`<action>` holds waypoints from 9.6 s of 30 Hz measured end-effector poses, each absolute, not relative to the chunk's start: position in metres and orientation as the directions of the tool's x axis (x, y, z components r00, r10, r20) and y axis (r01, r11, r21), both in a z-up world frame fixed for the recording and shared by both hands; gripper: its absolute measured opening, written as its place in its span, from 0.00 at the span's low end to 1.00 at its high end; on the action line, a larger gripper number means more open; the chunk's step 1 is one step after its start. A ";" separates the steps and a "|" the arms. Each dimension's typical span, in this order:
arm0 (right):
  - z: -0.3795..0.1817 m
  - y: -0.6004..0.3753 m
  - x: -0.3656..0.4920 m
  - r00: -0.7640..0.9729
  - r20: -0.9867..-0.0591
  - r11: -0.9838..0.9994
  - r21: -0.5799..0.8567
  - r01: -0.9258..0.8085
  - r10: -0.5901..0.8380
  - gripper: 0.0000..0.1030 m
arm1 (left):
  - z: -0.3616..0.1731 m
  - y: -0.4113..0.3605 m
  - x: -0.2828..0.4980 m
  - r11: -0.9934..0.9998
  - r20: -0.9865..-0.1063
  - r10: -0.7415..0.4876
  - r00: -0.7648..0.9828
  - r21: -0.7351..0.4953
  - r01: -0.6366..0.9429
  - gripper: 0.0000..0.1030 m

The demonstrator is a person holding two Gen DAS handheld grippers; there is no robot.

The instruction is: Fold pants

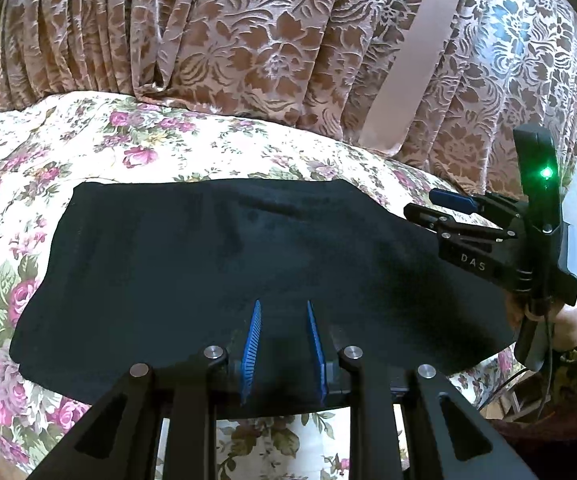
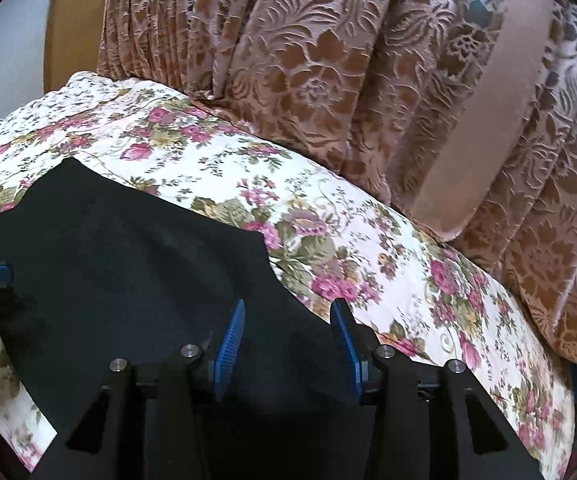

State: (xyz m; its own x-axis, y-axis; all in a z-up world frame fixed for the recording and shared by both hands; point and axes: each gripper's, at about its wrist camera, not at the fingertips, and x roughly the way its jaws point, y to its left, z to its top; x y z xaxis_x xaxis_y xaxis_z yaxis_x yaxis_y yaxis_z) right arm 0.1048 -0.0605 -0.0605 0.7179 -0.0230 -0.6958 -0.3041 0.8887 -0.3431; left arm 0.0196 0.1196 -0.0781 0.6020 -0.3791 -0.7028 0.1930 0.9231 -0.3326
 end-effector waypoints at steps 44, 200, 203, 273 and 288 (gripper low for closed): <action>-0.033 -0.209 0.043 0.746 -0.569 0.937 -0.171 0.305 -0.347 1.00 | -0.057 0.027 0.054 0.974 -0.734 -0.226 0.641 -0.170 0.149 0.51; -0.108 -0.137 0.005 0.515 -0.803 0.950 0.205 -0.236 0.301 0.44 | -0.110 0.286 -0.016 0.791 -0.745 -0.077 0.662 -0.450 -0.414 0.08; -0.101 -0.148 0.006 0.546 -0.792 0.961 0.196 -0.195 0.273 0.44 | -0.093 0.276 -0.024 0.840 -0.747 0.058 0.662 -0.322 -0.437 0.14; -0.105 -0.555 -0.083 0.764 -0.642 0.550 0.616 0.565 -0.065 0.15 | -0.079 -0.014 0.007 0.964 -0.767 -0.251 0.591 -0.141 0.227 0.36; -0.047 -0.498 -0.052 0.785 -0.618 0.704 0.546 0.453 -0.026 0.15 | -0.084 0.001 0.010 0.966 -0.766 -0.253 0.591 -0.170 0.193 0.36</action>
